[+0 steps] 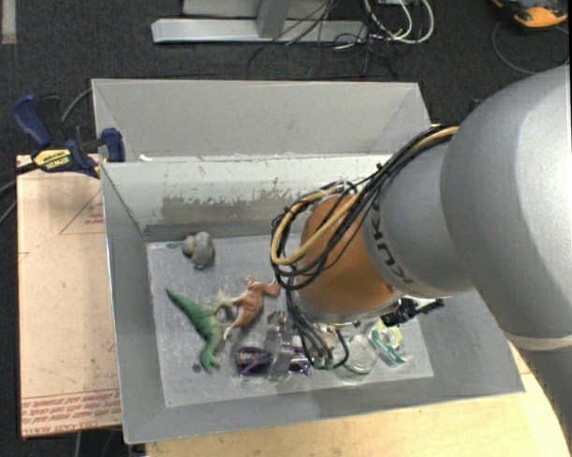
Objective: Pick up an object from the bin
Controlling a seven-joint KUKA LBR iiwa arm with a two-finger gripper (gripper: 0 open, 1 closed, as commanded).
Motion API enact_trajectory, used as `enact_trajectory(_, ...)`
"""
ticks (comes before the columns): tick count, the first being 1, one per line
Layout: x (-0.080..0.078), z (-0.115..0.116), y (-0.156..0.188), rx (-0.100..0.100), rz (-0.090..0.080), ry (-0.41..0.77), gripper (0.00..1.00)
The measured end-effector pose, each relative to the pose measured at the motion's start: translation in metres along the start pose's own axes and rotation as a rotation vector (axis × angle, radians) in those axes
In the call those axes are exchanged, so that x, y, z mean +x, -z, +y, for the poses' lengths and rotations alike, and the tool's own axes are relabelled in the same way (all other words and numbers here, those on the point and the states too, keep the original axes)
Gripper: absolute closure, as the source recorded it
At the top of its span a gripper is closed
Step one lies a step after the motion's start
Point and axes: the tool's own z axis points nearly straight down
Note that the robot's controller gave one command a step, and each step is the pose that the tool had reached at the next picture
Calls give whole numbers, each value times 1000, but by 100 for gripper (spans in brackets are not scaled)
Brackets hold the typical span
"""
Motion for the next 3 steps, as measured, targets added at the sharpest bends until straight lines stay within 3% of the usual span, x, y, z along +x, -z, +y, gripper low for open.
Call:
enact_trajectory(1,0,0,0,0,0,0,100)
enact_trajectory(2,-6,9,151,-1,-2,-16,100)
enact_trajectory(3,-6,9,151,0,-2,-16,100)
